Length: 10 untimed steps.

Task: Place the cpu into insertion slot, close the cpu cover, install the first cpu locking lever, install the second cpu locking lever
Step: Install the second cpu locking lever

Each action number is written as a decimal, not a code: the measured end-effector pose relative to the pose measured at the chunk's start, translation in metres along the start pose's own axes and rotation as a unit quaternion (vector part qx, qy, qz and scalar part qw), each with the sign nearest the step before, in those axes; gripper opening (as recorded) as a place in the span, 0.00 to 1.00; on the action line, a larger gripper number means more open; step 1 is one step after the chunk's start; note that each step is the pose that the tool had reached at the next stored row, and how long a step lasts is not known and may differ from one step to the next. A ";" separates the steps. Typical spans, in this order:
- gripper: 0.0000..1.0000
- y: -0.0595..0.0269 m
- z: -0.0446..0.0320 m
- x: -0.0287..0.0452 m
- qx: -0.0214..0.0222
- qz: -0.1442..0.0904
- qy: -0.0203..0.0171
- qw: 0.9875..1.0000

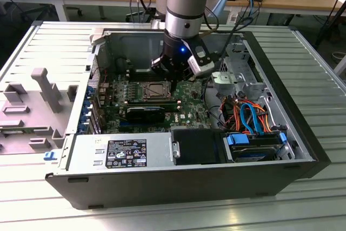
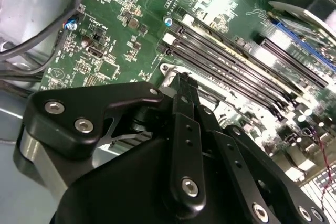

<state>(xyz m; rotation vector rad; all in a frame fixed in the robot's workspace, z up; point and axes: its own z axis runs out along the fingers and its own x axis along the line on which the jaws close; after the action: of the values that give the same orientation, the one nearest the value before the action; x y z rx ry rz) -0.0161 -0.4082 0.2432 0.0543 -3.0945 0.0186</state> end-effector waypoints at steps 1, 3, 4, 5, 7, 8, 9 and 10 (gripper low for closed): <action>0.11 -0.0002 0.0021 -0.0001 0.000 -0.001 0.000 1.000; 0.11 -0.0002 0.0064 -0.0004 0.000 -0.004 0.000 1.000; 0.11 -0.0002 0.0082 -0.0005 0.000 -0.007 0.000 1.000; 0.11 -0.0003 0.0099 -0.0005 0.001 -0.012 0.000 1.000; 0.11 -0.0006 0.0138 -0.0006 0.001 -0.025 0.000 1.000; 0.11 -0.0008 0.0156 -0.0007 0.001 -0.028 0.000 1.000; 0.11 -0.0015 0.0186 -0.0008 0.001 -0.029 0.000 1.000; 0.11 -0.0021 0.0214 -0.0008 0.001 -0.029 0.000 1.000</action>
<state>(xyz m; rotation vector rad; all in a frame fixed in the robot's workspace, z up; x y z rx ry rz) -0.0162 -0.4105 0.2218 0.1432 -3.0917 0.0193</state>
